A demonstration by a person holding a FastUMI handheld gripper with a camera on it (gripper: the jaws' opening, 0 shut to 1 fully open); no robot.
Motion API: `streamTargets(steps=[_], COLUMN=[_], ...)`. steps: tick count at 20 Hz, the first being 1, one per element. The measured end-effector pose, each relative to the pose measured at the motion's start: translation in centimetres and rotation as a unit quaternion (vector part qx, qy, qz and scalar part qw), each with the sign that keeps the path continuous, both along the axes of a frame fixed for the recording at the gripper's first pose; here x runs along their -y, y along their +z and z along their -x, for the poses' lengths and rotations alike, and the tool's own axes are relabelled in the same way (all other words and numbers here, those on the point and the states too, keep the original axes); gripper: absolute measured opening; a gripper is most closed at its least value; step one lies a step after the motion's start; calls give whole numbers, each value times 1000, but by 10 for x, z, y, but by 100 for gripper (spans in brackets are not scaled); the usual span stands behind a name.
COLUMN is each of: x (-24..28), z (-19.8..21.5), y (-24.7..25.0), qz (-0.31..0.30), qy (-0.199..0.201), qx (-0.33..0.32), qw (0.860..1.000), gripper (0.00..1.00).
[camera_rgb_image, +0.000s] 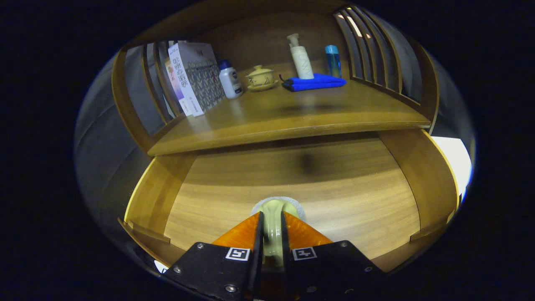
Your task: Pull open the drawer, take out the items inside it, and place them on the countertop above the cabinet.
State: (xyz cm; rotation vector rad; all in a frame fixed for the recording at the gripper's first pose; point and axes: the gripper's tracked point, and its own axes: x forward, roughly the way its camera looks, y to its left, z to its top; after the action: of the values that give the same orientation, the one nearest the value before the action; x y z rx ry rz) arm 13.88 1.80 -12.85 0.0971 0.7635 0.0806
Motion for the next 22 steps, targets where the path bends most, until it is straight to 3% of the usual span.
streamTargets(steps=[6, 14, 22], x=[-4, -8, -18], z=[1, -12, -45], y=[35, 106, 141], qz=[-40, -45, -46], qy=[7, 18, 26], qx=[43, 134, 165], qw=[998, 990, 985], gripper=[23, 23, 23])
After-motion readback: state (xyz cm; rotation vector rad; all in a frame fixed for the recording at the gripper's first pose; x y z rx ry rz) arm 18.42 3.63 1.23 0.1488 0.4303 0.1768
